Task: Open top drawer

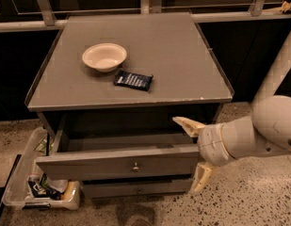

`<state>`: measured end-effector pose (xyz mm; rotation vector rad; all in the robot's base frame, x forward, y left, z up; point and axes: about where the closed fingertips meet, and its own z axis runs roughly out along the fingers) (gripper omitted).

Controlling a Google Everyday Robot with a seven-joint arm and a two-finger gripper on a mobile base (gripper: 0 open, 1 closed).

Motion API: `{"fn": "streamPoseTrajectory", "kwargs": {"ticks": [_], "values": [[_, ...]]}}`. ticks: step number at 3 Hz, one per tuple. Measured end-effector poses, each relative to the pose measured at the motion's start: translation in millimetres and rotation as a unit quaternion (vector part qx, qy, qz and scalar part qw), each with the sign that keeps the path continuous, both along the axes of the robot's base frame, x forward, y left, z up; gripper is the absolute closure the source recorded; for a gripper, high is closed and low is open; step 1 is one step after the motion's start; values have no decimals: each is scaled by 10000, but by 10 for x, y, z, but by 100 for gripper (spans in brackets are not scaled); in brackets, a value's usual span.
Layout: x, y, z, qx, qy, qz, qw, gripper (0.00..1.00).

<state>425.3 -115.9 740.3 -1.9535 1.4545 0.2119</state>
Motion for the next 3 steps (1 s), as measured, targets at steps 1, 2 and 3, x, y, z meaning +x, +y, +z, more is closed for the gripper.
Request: {"fn": "streamPoseTrajectory", "kwargs": {"ticks": [1, 2, 3], "values": [[340, -144, -262, -4, 26, -60, 10000, 0], [593, -288, -637, -16, 289, -148, 9995, 0], [592, -287, -635, -16, 288, -147, 9995, 0]]}}
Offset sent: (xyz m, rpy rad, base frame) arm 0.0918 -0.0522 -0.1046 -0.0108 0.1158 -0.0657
